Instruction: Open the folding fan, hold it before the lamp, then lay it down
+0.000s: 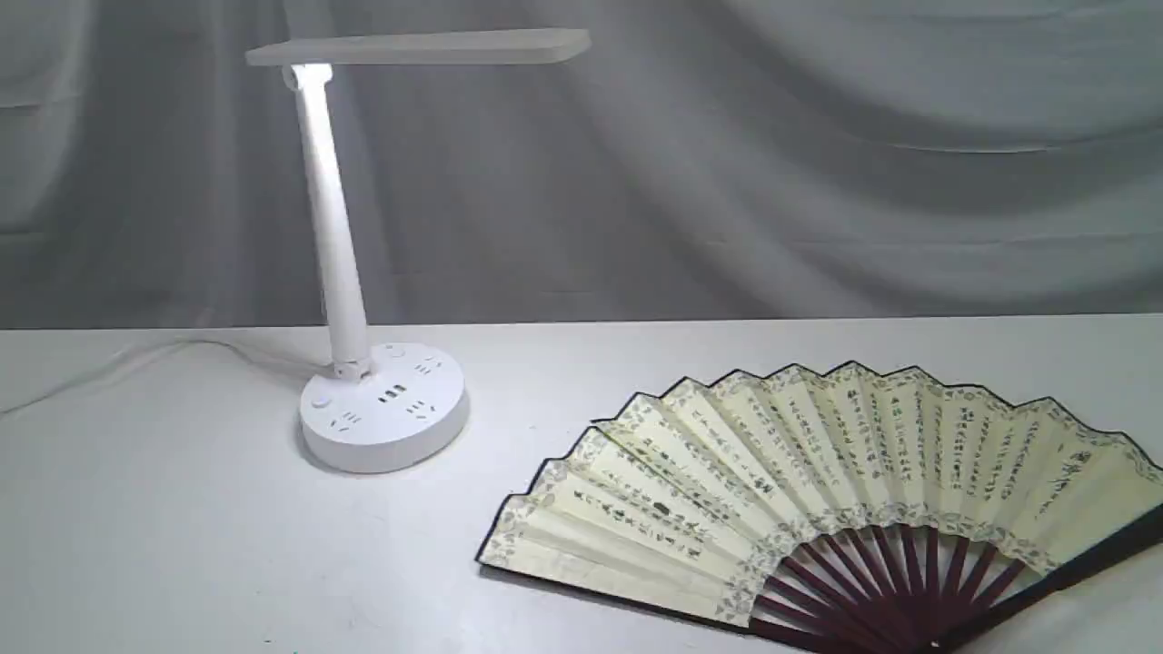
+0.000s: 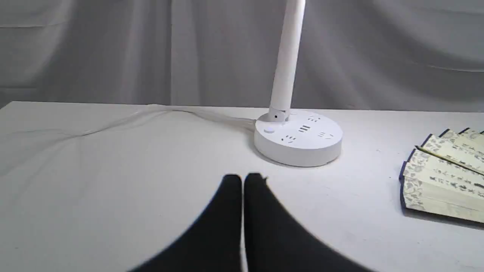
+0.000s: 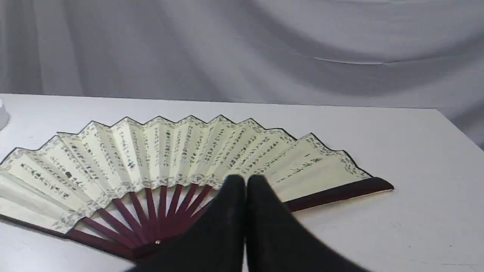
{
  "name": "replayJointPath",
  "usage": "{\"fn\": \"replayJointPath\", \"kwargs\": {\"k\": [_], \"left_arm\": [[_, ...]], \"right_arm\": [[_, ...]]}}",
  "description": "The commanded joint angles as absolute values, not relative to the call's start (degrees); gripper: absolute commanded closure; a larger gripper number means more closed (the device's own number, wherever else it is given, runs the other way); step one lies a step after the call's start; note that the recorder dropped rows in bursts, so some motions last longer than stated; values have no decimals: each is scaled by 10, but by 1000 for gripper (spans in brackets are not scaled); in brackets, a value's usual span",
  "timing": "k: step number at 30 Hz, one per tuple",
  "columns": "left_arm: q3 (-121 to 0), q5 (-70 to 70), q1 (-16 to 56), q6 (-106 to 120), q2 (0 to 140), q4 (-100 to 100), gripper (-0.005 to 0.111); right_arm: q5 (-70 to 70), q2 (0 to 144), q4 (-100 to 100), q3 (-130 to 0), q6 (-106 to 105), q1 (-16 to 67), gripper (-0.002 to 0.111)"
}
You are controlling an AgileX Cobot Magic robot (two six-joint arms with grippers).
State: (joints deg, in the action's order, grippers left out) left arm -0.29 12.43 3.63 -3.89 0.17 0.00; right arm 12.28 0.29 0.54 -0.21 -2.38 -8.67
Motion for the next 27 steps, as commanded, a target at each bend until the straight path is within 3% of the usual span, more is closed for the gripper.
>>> {"fn": "replayJointPath", "kwargs": {"k": [1, 27], "left_arm": [[0, 124, 39, -38, 0, 0, 107], [0, 124, 39, -38, 0, 0, 107]], "right_arm": [[125, 0, 24, 0, -23, -86, 108], [123, 0, 45, 0, -23, -86, 108]]}}
